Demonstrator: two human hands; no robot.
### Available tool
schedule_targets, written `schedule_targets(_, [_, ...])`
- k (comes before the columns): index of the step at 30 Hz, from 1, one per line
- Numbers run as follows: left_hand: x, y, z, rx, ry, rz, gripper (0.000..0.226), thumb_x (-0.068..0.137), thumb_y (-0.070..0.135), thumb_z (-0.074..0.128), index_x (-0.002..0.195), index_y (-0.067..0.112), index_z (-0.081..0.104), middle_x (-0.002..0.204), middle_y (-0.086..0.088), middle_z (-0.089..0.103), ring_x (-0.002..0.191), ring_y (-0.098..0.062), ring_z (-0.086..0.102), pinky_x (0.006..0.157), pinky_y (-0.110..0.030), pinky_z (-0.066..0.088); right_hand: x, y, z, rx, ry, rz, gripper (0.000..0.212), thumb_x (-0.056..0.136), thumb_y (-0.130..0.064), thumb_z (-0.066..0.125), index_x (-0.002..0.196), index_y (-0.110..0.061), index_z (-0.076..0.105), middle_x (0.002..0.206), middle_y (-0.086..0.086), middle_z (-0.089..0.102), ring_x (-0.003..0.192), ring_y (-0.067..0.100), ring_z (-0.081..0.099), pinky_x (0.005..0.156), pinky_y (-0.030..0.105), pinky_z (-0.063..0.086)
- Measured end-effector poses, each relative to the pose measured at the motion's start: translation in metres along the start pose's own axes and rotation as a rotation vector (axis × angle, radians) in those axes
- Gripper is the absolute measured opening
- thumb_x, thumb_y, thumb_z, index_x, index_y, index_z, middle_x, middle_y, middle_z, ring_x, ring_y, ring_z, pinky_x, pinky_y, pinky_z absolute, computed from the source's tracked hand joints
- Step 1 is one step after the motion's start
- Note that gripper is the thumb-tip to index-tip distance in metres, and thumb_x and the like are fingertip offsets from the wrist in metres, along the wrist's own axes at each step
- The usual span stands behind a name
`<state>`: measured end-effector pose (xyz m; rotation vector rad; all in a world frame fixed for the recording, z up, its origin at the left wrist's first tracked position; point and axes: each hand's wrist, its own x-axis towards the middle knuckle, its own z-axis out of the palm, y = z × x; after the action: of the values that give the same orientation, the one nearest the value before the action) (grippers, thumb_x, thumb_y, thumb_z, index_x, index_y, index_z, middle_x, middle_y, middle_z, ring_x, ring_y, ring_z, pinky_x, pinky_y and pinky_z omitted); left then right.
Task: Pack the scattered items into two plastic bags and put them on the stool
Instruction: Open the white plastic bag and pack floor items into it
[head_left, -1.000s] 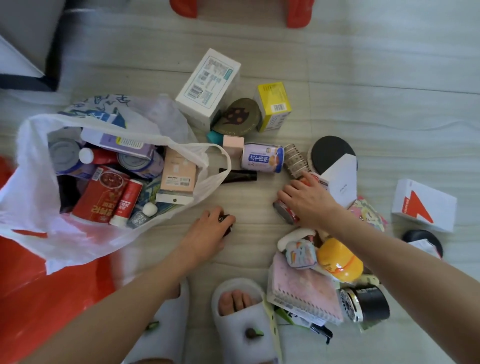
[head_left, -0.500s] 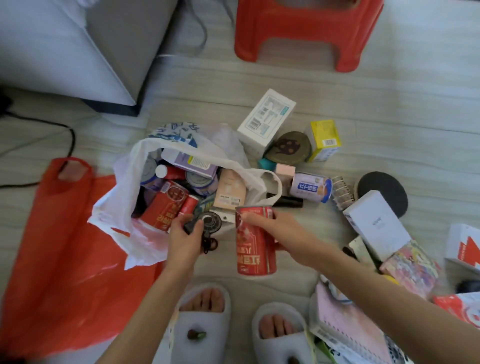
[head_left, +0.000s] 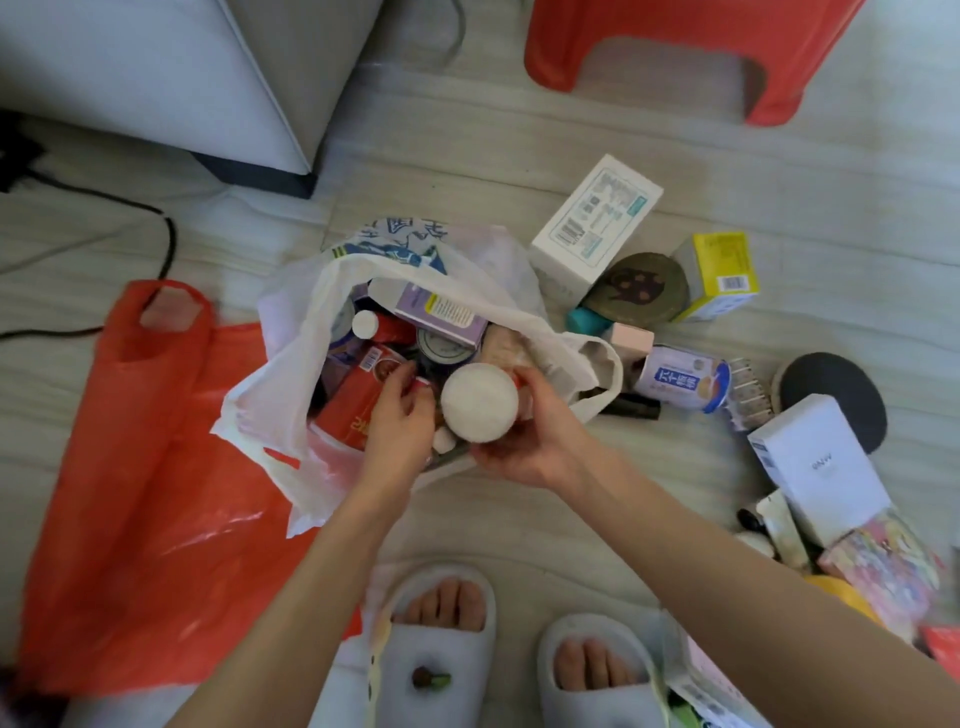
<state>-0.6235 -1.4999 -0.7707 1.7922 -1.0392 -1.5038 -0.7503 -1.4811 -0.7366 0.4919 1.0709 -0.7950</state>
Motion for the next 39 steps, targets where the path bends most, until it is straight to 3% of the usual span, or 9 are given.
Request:
schedule_targets(2, [-0.006,0.001,0.000,0.026,-0.102,0.097,0.028,0.095,0.011,0.043,0.111,0.032,0.055,0.123,-0.004,0.058,0.117,-0.023,0.054,0.103,-0.045,0.041,0.006,-0.003,-0.003,0.031,0.012,-0.061,0.036,0.081,-0.044,0.058,0.092,-0.009,0.057,0.083,0.012,0.062,0.076,0.021,0.058,0.051,0.023,0.053])
schedule_targets(7, [-0.036,0.010,0.001,0.366,-0.286,0.527,0.042,0.096,0.012,0.043,0.133,0.029,0.031,0.125,0.031,0.033,0.116,0.020,0.034,0.089,0.005,0.026,0.005,-0.003,-0.019,0.118,0.005,-0.278,0.035,0.093,-0.035,0.050,0.109,-0.004,0.053,0.097,0.015,0.060,0.092,0.022,0.060,0.077,0.031,0.053])
schedule_targets(10, [-0.036,0.007,0.009,0.639,-0.389,0.616,0.053,0.095,0.029,0.040,0.144,0.018,0.023,0.148,0.012,0.022,0.135,0.003,0.017,0.110,-0.009,0.013,-0.007,-0.004,-0.029,0.070,0.018,-0.348,0.020,0.095,-0.021,0.045,0.100,-0.004,0.055,0.101,0.015,0.062,0.109,0.026,0.058,0.090,0.033,0.047])
schedule_targets(16, [-0.040,0.010,0.013,0.840,-0.471,0.664,0.060,0.092,0.042,0.039,0.145,0.017,0.023,0.154,-0.004,0.018,0.142,-0.017,0.015,0.116,-0.031,0.016,-0.037,0.002,-0.043,-0.132,-0.037,-0.438,0.023,0.097,-0.021,0.041,0.087,-0.014,0.060,0.090,0.005,0.064,0.091,0.015,0.058,0.094,0.031,0.044])
schedule_targets(21, [-0.072,0.010,0.027,0.715,-0.400,0.763,0.051,0.085,0.039,0.039,0.127,0.013,0.052,0.134,-0.006,0.048,0.125,-0.013,0.042,0.106,-0.027,0.033,-0.052,-0.008,-0.091,-0.691,0.393,-0.765,0.012,0.092,-0.016,0.052,0.095,-0.015,0.063,0.097,0.006,0.065,0.092,0.018,0.060,0.087,0.034,0.049])
schedule_targets(24, [-0.080,0.017,0.058,0.746,-0.427,0.962,0.040,0.084,0.024,0.047,0.119,0.008,0.057,0.125,-0.012,0.054,0.118,-0.017,0.046,0.101,-0.030,0.037,-0.067,-0.033,-0.122,-1.025,0.606,-0.980,0.025,0.090,-0.014,0.053,0.113,-0.008,0.063,0.104,0.002,0.064,0.100,0.015,0.058,0.089,0.025,0.042])
schedule_targets(28, [-0.050,0.045,0.111,0.946,-0.401,1.080,0.042,0.083,0.017,0.041,0.120,0.005,0.057,0.122,-0.016,0.057,0.113,-0.031,0.053,0.094,-0.039,0.046,-0.065,-0.074,-0.148,-1.417,0.741,-1.135,0.034,0.091,-0.012,0.049,0.125,-0.007,0.054,0.122,0.012,0.057,0.113,0.028,0.052,0.091,0.031,0.038])
schedule_targets(33, [-0.010,0.071,0.161,1.306,-0.448,1.002,0.049,0.086,0.010,0.053,0.134,0.009,0.043,0.136,-0.013,0.046,0.124,-0.031,0.044,0.100,-0.037,0.037,-0.043,-0.116,-0.160,-1.863,0.703,-1.140,0.049,0.088,-0.018,0.053,0.134,-0.007,0.041,0.134,0.012,0.047,0.123,0.029,0.041,0.101,0.033,0.030])
schedule_targets(39, [-0.002,0.058,0.177,1.605,-0.395,0.932,0.033,0.084,0.012,0.054,0.116,0.013,0.051,0.117,-0.007,0.048,0.110,-0.027,0.043,0.083,-0.033,0.036,-0.014,-0.128,-0.169,-2.153,0.761,-0.967,0.064,0.084,-0.030,0.058,0.139,-0.011,0.031,0.139,0.009,0.041,0.130,0.028,0.036,0.113,0.041,0.018])
